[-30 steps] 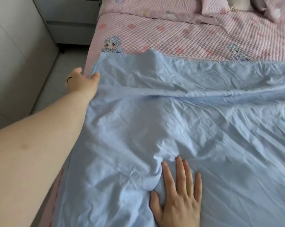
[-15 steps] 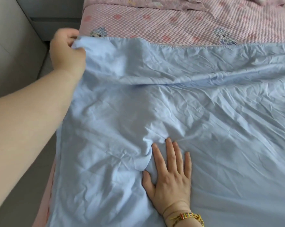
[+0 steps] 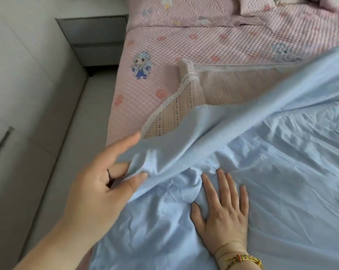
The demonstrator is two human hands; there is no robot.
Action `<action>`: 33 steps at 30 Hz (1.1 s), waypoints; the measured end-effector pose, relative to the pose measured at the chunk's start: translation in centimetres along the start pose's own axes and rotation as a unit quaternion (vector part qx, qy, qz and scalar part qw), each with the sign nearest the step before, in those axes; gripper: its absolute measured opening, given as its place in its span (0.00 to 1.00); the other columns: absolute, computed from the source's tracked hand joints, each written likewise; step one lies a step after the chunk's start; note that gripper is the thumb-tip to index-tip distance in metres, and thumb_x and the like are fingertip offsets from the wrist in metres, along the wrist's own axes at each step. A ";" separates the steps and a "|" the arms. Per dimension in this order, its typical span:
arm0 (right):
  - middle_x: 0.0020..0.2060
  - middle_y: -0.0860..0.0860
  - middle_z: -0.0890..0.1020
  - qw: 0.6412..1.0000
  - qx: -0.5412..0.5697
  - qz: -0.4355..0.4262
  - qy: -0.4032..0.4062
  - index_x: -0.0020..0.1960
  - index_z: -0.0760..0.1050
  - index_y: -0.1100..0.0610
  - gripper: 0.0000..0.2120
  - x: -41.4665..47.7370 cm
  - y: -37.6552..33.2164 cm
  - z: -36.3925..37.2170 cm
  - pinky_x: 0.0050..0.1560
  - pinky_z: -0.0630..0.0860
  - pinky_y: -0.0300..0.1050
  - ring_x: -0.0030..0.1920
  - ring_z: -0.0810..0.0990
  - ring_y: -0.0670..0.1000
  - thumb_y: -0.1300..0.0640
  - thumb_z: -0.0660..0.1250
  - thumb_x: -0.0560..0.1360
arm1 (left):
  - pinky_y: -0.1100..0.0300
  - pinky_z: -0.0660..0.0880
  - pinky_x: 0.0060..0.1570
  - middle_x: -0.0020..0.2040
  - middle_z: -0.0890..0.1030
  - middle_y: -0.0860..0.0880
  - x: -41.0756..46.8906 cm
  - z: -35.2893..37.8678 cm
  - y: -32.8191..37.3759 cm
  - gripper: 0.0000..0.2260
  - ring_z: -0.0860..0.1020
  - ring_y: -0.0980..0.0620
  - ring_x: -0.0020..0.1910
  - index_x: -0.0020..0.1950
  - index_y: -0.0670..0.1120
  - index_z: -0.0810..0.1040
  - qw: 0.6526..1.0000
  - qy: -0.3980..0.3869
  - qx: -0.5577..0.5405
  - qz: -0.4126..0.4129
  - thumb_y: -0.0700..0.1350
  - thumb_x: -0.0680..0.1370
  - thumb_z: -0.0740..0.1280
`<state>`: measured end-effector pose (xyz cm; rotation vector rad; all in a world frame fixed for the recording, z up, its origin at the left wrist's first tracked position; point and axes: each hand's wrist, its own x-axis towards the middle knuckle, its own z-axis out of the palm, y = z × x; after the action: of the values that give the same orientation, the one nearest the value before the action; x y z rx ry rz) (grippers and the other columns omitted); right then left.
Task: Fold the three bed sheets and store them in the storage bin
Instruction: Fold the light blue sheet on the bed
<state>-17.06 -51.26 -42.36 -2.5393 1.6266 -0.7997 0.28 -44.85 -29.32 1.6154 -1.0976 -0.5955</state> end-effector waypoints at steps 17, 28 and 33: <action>0.70 0.51 0.66 0.958 0.129 -0.002 -0.255 0.70 0.64 0.55 0.25 -1.9 1.3 -8.5 0.71 0.49 0.42 0.71 0.58 0.52 0.49 0.62 0.75 | 0.65 0.65 0.42 0.49 0.84 0.43 -11.3 2.3 -2.8 0.23 0.78 0.47 0.45 0.65 0.38 0.73 0.952 0.082 0.293 -0.024 0.46 0.73 0.68; 0.76 0.49 0.46 0.949 -0.024 -0.103 -0.296 0.74 0.37 0.48 0.41 -7.3 5.7 -22.5 0.71 0.34 0.48 0.75 0.41 0.50 0.53 0.64 0.75 | 0.70 0.60 0.46 0.26 0.75 0.59 -28.3 -0.7 3.0 0.23 0.67 0.57 0.37 0.61 0.48 0.69 0.897 -0.094 0.420 0.096 0.46 0.66 0.56; 0.67 0.49 0.69 0.889 -0.104 -0.120 -0.429 0.71 0.59 0.51 0.26 -8.3 6.5 -21.8 0.68 0.55 0.48 0.68 0.64 0.51 0.55 0.61 0.75 | 0.63 0.59 0.44 0.26 0.65 0.59 -30.3 1.3 2.7 0.35 0.73 0.59 0.34 0.66 0.49 0.65 0.873 -0.146 0.465 0.005 0.45 0.61 0.75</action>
<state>-34.56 -41.71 -28.59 -2.6248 1.1341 0.5100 -15.54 -18.98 -31.52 2.3773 -1.7837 -0.2984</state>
